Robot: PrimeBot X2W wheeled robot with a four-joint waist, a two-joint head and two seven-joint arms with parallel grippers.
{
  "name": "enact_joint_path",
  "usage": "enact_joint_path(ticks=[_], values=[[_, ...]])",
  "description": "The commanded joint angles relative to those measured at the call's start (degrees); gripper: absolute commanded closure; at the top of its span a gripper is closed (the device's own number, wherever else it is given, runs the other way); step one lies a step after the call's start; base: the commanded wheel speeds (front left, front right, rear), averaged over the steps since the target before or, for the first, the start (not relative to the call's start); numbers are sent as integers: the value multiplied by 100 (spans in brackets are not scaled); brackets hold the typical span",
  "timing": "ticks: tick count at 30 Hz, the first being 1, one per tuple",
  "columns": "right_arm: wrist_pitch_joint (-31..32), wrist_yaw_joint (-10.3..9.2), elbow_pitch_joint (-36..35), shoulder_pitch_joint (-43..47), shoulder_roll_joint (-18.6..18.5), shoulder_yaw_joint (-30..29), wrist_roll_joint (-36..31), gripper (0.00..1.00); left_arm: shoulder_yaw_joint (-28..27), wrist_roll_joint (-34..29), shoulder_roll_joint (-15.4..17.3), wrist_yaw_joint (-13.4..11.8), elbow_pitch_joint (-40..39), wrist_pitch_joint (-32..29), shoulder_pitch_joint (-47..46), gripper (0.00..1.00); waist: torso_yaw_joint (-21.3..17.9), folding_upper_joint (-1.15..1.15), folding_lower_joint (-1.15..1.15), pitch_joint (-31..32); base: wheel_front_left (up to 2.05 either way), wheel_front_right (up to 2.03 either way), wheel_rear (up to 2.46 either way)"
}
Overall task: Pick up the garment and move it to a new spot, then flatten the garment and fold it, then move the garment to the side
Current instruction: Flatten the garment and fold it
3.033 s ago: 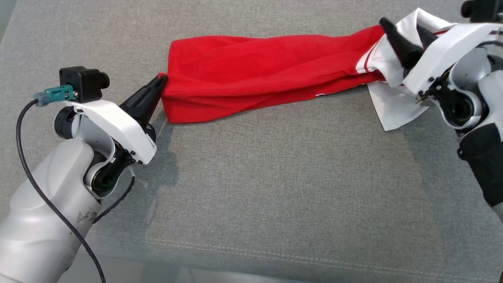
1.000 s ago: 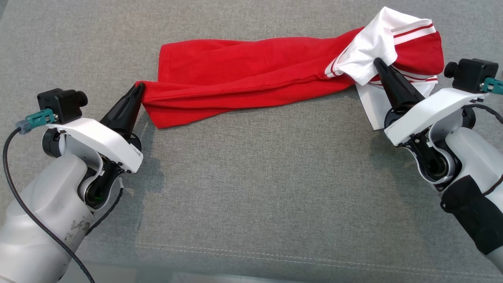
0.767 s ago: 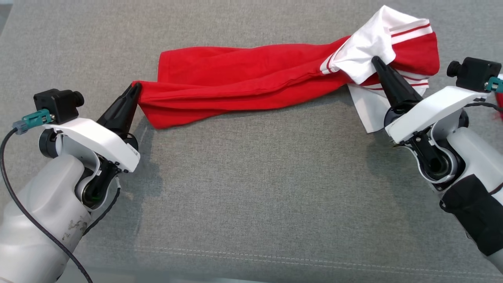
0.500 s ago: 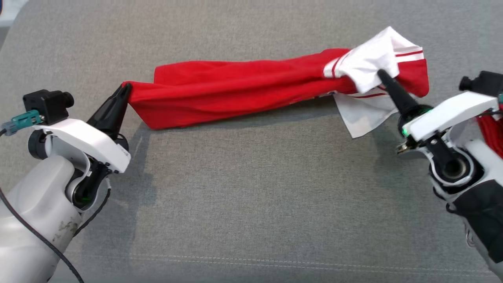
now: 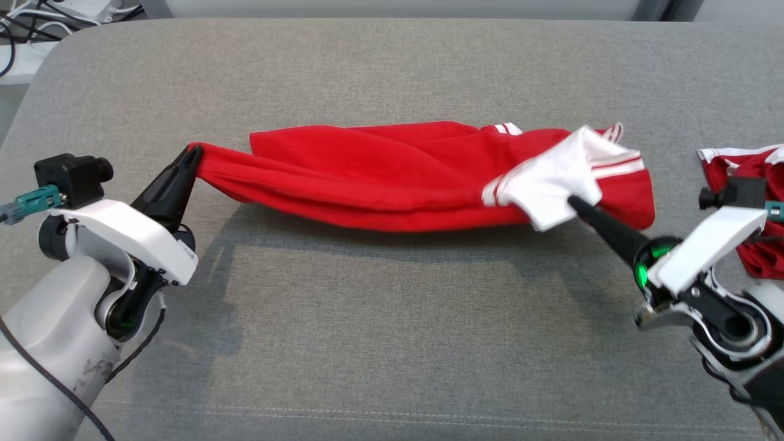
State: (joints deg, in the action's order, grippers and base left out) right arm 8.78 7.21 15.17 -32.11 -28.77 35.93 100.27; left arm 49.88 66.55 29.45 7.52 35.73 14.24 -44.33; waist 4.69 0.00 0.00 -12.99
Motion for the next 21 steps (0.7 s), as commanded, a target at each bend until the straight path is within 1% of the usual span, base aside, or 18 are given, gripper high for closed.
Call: enact_joint_path(ticks=[1,2,3,4,5,8,11,17,21], values=[[99,28,-283,124,-221,73,-73,100,-202,-21,325,-3,-93,75,-106,100,27,0,0,-5,0,0,0],[104,28,-311,157,-354,128,-177,100,-207,-6,347,-3,-103,75,-94,100,37,0,0,-13,0,0,0],[13,28,-229,152,-418,141,-270,71,-204,1,367,-3,-98,74,-82,100,43,0,0,-25,0,0,0],[-121,28,-88,96,-404,149,-366,15,-202,13,373,-3,-92,73,-72,100,47,0,0,-41,0,0,0],[-227,28,64,-3,-342,211,-513,0,-202,26,365,-3,-84,72,-68,100,51,0,0,-62,0,0,0],[-478,28,547,-412,-24,499,-1103,0,-167,64,274,-3,-76,61,-70,100,79,0,0,-120,0,0,0],[-533,28,756,-703,248,668,-1428,0,-110,61,197,-3,-45,61,-83,100,93,0,0,-135,0,0,0],[-830,28,1043,-848,115,598,-1926,0,-78,87,152,-3,21,66,-59,100,34,0,0,-105,0,0,0],[-801,28,1251,-744,200,612,-2020,0,-98,106,144,-3,8,69,-58,100,-22,0,0,-186,0,0,0]])
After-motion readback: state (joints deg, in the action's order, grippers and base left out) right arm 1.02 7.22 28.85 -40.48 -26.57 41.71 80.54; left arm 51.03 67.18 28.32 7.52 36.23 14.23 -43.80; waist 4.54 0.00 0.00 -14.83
